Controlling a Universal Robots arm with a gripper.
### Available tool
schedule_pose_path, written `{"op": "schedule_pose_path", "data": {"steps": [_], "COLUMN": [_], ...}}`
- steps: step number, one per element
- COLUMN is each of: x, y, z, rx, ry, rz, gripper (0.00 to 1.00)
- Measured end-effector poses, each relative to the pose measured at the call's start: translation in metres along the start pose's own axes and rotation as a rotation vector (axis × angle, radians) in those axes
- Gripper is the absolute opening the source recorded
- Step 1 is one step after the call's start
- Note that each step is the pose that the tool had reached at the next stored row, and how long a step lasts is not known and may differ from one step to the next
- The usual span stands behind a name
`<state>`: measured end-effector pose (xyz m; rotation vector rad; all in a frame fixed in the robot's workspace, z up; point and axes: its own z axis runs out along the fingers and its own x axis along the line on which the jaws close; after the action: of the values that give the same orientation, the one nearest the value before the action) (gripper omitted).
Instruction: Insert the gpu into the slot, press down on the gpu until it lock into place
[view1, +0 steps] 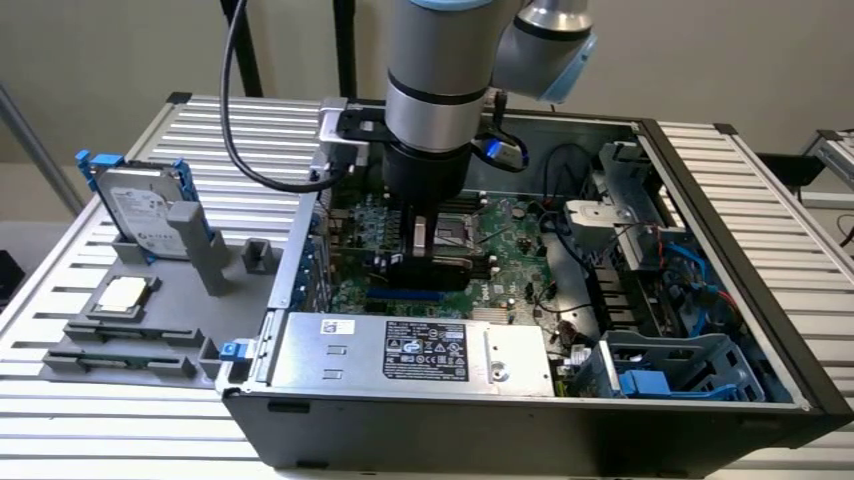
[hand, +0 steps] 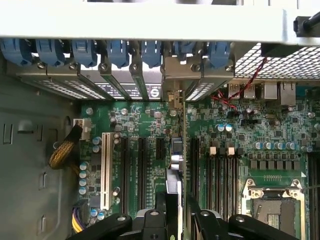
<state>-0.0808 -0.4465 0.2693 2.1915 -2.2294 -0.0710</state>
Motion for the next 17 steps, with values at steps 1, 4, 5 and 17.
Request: {"op": "schedule_pose_path", "data": {"steps": [1, 4, 5, 17], "x": [0.0001, 0.0001, 0.0001, -0.0013], "y": [-0.0001, -0.0002, -0.0003, -0.0004], "z": [0.0016, 0.0049, 0.0056, 0.0078], "rx": [-0.0001, -0.0003, -0.0004, -0.0054], "ry": [0.0002, 0.0002, 0.0, 0.0003], "rz": [0.0, 0.0, 0.0, 0.0], "gripper": [0.27, 0.27, 0.27, 0.27]}}
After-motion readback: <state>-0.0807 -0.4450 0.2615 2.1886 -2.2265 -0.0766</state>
